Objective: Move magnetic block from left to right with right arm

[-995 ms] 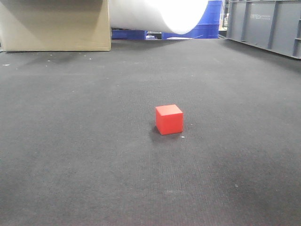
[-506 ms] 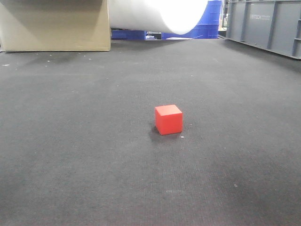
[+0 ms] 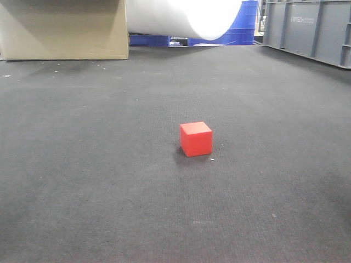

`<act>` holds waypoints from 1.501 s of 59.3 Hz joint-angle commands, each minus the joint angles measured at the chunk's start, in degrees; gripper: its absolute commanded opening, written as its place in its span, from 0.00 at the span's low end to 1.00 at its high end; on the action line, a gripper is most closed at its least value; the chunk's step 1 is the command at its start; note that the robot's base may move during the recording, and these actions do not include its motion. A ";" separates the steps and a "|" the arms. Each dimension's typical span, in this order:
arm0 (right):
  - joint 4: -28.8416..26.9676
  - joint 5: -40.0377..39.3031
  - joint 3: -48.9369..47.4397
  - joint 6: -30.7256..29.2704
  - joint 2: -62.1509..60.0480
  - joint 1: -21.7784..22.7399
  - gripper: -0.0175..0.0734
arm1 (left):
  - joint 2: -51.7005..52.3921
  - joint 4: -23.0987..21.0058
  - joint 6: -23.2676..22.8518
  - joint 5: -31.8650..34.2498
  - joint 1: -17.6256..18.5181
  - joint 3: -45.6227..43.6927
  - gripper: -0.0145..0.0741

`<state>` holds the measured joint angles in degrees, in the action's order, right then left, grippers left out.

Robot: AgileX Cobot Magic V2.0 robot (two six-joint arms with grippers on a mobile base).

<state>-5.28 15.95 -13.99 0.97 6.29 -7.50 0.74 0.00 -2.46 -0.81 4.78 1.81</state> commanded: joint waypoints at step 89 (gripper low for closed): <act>-0.72 -15.55 15.46 -0.97 -7.93 9.52 0.31 | 0.56 0.00 -0.25 5.15 -0.13 0.59 0.03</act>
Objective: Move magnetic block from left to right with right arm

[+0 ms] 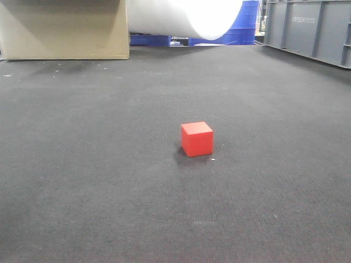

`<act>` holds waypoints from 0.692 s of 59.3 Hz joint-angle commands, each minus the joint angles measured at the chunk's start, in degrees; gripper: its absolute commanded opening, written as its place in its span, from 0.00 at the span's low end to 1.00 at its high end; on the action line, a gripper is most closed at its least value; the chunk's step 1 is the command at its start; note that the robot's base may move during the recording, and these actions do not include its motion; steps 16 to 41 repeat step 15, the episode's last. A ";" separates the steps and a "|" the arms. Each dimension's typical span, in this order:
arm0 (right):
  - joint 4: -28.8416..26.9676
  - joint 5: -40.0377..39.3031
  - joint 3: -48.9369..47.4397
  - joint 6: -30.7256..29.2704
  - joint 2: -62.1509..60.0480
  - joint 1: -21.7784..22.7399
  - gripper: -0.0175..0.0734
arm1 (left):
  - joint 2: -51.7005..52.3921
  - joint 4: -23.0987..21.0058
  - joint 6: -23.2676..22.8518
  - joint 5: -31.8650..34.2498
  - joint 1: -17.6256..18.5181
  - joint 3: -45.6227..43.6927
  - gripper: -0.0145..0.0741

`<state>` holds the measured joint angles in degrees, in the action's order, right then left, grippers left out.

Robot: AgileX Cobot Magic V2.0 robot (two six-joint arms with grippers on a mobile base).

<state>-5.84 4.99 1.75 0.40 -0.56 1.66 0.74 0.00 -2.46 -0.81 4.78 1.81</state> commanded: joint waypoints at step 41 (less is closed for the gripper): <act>-0.15 -4.59 -0.27 -0.40 -1.08 0.37 0.31 | 0.56 0.00 -0.25 5.15 -0.13 0.59 0.03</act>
